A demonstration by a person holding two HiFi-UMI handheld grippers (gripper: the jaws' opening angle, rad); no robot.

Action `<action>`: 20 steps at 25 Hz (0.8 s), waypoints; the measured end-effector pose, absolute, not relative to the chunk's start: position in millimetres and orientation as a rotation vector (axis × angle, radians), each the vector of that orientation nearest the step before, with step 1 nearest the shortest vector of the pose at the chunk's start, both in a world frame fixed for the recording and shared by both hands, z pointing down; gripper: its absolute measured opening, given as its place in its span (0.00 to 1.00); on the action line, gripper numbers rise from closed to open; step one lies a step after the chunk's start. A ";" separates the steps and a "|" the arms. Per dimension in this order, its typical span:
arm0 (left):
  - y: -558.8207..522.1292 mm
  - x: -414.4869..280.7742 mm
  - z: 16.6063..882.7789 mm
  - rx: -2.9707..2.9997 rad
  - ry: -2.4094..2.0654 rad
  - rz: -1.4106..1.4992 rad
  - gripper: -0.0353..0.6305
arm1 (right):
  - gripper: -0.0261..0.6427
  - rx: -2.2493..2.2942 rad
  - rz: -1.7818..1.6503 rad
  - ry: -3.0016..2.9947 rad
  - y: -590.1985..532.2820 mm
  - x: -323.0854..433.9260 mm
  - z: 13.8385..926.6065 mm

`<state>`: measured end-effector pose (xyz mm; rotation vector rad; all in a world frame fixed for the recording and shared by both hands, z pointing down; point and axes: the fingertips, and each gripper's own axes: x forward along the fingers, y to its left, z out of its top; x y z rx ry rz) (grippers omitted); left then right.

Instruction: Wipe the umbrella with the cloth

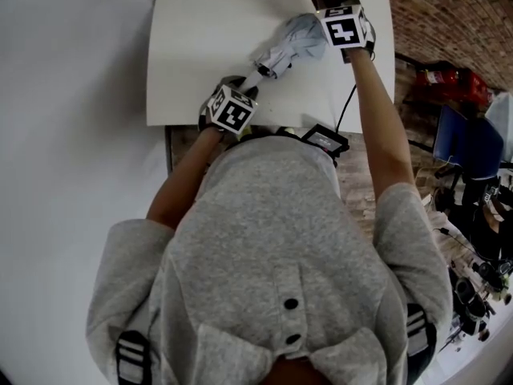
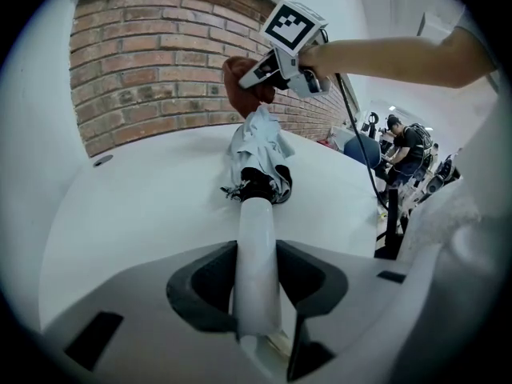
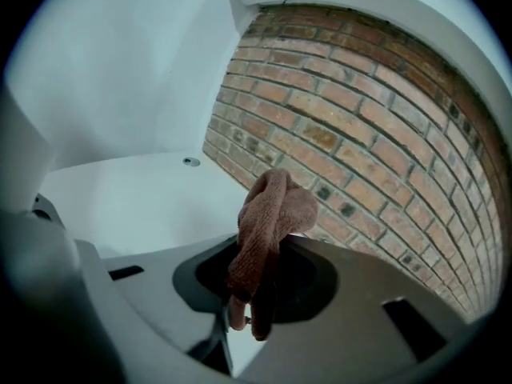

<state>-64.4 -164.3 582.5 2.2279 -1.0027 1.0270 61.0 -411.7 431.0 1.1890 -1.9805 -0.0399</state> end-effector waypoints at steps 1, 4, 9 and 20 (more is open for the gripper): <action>-164.3 -64.7 583.0 2.228 -1.001 1.029 0.29 | 0.19 1.154 -0.047 -1.980 -409.2 51.1 437.4; -164.6 -63.5 585.6 2.225 -1.002 1.033 0.29 | 0.18 1.056 -0.047 -1.984 -399.1 26.5 460.1; -167.1 -64.3 578.2 2.229 -1.003 1.034 0.29 | 0.18 0.949 -0.020 -1.990 -383.8 2.1 480.7; -162.8 -64.6 578.3 2.228 -1.001 1.044 0.28 | 0.18 0.748 0.026 -1.989 -347.1 -23.3 505.5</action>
